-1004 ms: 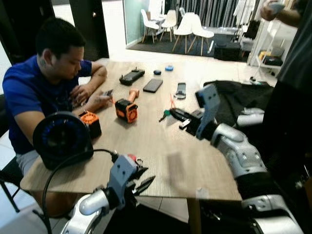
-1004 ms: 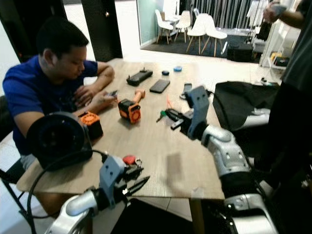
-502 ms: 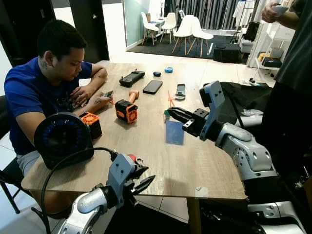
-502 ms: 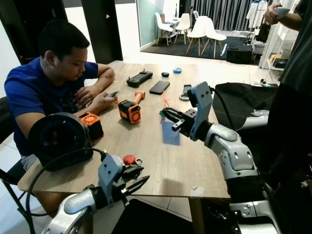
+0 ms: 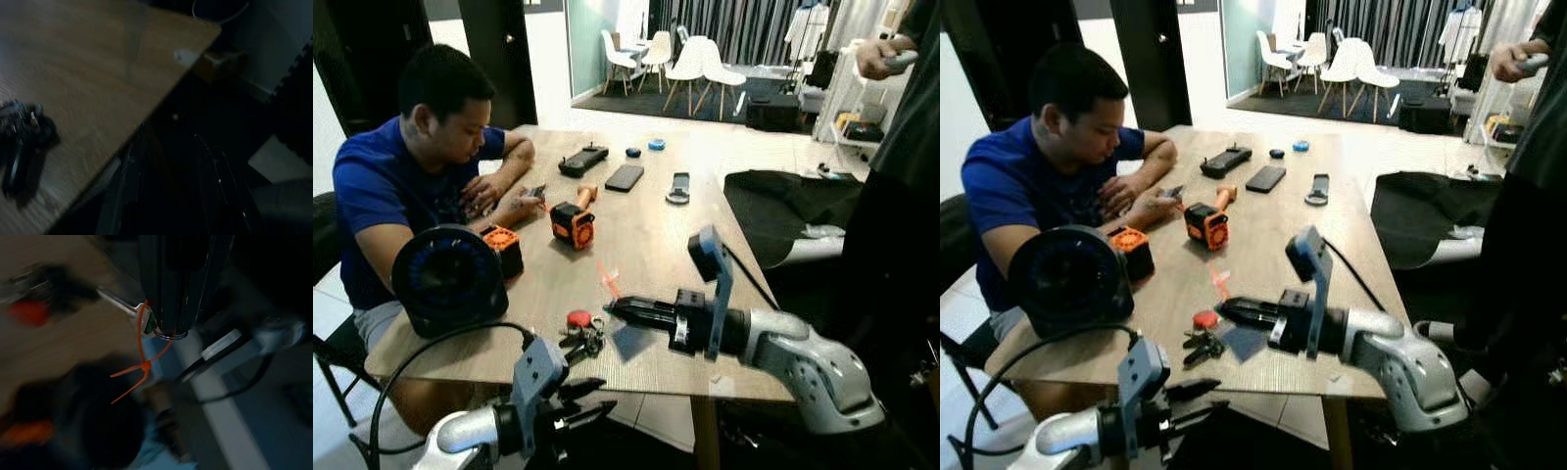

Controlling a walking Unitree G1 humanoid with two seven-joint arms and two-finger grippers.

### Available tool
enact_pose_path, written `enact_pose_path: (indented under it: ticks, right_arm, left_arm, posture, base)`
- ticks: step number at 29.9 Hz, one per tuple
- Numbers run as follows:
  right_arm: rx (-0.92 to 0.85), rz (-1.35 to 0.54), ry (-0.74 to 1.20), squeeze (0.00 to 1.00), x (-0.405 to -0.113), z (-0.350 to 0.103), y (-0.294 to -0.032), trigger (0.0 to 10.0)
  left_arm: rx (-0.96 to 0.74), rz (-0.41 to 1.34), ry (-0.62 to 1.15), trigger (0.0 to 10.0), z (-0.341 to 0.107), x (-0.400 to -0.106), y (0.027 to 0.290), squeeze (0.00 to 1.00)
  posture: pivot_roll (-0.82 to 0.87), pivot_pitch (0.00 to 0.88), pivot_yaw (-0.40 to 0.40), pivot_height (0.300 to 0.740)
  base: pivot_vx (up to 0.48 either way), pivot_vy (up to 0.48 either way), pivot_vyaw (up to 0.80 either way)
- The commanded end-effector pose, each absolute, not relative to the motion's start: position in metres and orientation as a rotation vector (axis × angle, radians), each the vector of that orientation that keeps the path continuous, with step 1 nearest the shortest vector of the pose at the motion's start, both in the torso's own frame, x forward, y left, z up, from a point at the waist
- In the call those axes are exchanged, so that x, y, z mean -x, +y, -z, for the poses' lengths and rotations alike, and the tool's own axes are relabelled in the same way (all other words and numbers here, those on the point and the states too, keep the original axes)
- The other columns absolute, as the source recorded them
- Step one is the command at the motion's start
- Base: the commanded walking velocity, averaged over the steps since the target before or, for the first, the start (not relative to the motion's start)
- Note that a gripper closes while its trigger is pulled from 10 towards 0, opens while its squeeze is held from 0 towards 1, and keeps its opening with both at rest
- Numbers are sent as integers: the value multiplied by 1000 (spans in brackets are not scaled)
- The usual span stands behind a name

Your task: Hang keys on a hook

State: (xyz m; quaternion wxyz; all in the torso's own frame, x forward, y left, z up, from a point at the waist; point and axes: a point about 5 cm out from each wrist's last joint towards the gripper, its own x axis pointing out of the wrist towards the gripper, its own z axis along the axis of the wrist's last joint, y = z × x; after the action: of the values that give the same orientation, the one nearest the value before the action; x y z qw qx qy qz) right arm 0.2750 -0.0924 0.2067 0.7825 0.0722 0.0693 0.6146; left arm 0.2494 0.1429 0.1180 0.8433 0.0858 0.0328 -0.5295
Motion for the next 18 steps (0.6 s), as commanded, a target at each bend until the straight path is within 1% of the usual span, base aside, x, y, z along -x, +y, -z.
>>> enact_pose_path:
  ticks: [1, 3, 5, 7, 10, 11, 18]
  right_arm:
    - [-165, -1386, 180, 0, -264, -203, -85, 10000]
    - [-165, -1386, 180, 0, -264, -203, -85, 10000]
    - [-174, -1429, 319, 0, -240, -172, -78, 10000]
    - [-171, -1429, 413, 0, -226, -152, -75, 10000]
    - [-172, -1413, 445, 0, -223, -145, -75, 10000]
    - [-174, -1382, 488, 0, -220, -135, -75, 10000]
    - [-169, -1310, 576, 0, -215, -114, -81, 10000]
  left_arm:
    - [-228, 1136, 122, 10000, -111, -246, 148, 0]
    - [-228, 1136, 122, 10000, -111, -246, 148, 0]
    - [-312, 1140, 206, 10000, -96, -242, 155, 0]
    - [-363, 1128, 247, 10000, -87, -241, 159, 0]
    - [-372, 1113, 261, 10000, -83, -241, 159, 0]
    - [-381, 1095, 279, 10000, -77, -240, 160, 0]
    - [-370, 1090, 298, 10000, -67, -235, 157, 0]
  posture:
    - [55, 63, 23, 740]
    - [55, 63, 23, 740]
    - [51, 66, 29, 740]
    - [51, 70, 30, 740]
    - [50, 70, 31, 740]
    - [46, 73, 33, 740]
    - [46, 74, 33, 740]
  base:
    - [0, 0, 0]
    - [0, 0, 0]
    - [0, 0, 0]
    - [0, 0, 0]
    - [0, 0, 0]
    - [0, 0, 0]
    - [0, 0, 0]
